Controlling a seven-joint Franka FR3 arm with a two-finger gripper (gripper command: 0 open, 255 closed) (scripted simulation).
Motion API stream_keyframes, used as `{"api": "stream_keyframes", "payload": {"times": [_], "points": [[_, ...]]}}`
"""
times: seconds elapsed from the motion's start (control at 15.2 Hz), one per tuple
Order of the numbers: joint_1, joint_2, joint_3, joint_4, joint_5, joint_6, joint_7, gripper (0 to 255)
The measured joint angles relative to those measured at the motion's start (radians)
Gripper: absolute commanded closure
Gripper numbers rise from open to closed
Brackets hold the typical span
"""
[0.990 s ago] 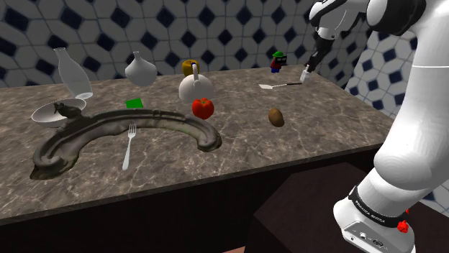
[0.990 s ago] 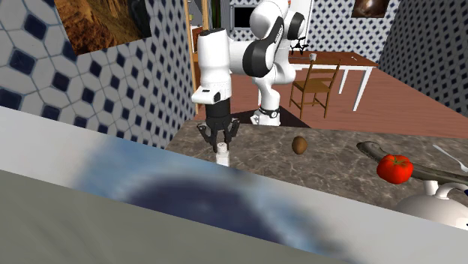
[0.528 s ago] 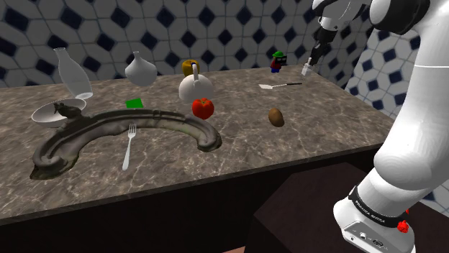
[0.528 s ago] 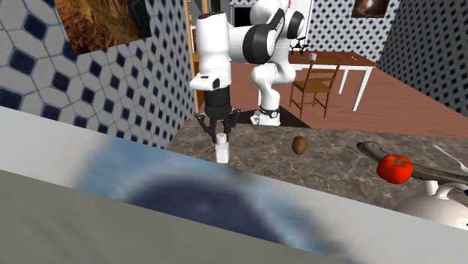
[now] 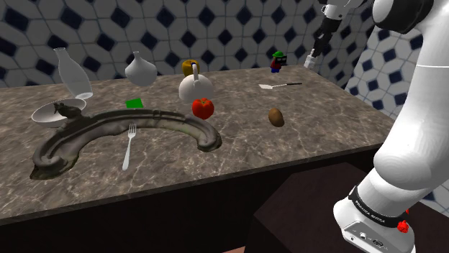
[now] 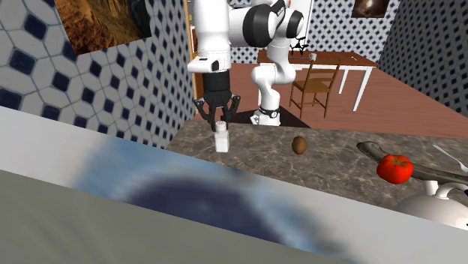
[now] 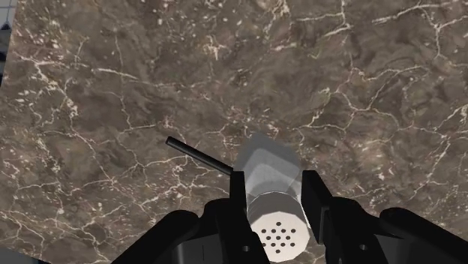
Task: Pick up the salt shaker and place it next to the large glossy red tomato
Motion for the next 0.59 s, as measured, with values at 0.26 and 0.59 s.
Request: {"api": "stream_keyframes", "payload": {"times": [0.26,0.59], "points": [[0.031,-0.041,0.001,-0.024,-0.027,-0.007,0.035,255],[0.136,-0.179,0.025,-0.185,-0.116,0.053,0.160,255]]}}
